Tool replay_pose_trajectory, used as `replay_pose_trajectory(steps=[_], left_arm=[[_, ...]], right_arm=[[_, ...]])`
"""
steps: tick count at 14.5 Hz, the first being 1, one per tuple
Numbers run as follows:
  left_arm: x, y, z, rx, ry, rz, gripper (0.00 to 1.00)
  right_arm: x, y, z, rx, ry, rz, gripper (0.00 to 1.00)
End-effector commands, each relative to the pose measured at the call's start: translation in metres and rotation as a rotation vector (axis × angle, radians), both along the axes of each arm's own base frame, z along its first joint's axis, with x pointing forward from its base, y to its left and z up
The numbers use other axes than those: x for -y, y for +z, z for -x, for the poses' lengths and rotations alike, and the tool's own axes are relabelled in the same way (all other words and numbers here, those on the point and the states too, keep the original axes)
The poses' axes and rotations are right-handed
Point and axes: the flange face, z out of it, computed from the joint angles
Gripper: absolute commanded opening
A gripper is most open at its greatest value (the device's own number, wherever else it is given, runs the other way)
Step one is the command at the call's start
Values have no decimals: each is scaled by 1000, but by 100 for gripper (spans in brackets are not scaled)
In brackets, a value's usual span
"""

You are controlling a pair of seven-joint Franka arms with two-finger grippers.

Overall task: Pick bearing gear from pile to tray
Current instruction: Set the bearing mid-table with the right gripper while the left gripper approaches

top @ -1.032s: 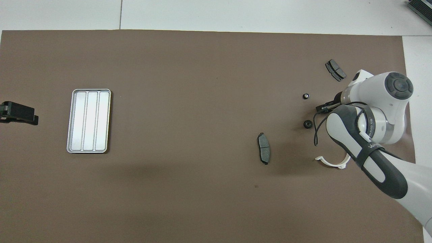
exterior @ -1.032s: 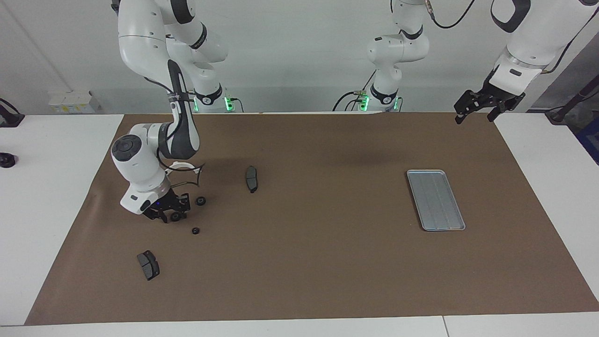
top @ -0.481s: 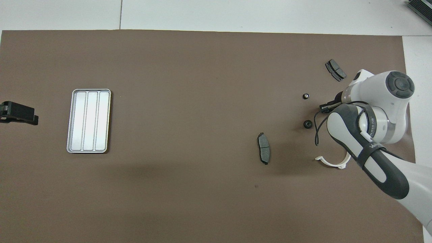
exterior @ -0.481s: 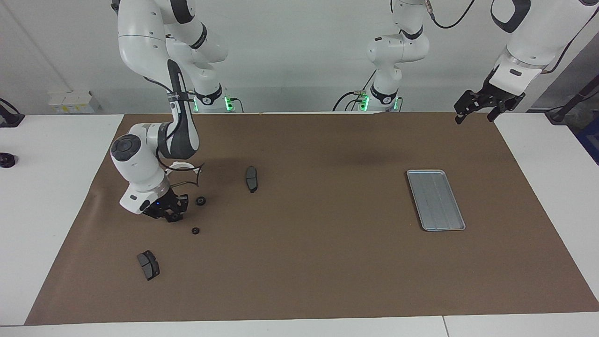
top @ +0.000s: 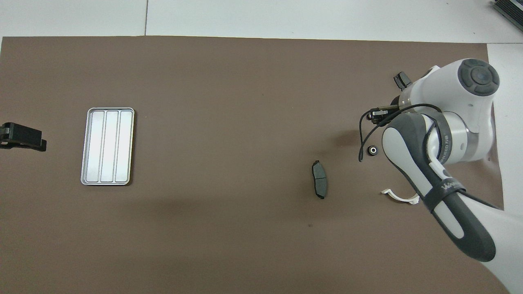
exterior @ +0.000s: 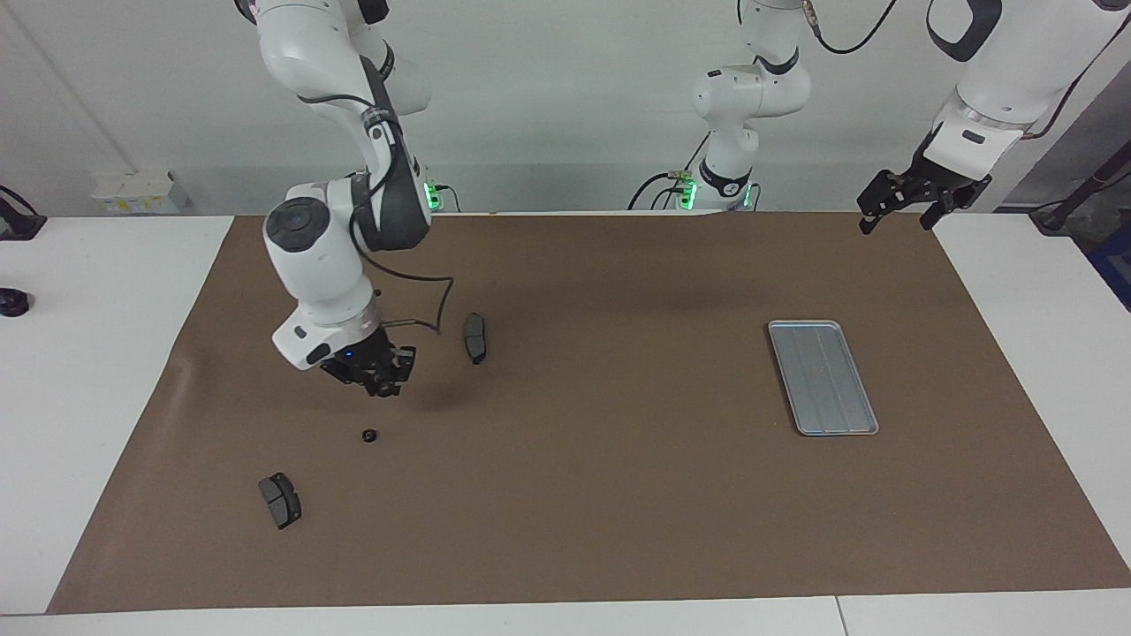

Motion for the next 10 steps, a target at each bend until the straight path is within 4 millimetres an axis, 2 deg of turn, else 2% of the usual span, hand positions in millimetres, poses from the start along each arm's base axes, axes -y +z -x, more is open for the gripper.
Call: replay_pose_trajectory(steps=[1,2,5,7,8,9,10], left_arm=[[-2,1,10,-5,-3,-7,100],[1,0,11,-10,-9,-7,100],[10,0,17,-42,-26,-8,100],[11,0,15,-33,-39,-7,100],[4,-2,15,-32,-24,-7,100],[1,-2,15,-30,-18,-7,100],[0,-1,14,-25,-9,-5,100]], right_arm=[[-69,-2,10,20,-60,-43,0],[-102,-5,19,33,-73,-57,0],[-157,-14,30,60,-106,-91,0],[-213,-39,34,54,-123,-99,0],[-238,-57,31,46,-148,-99,0],[-251,-68,32,49,-148,-90,0],[-254,-71,31,56,-139,-76,0]])
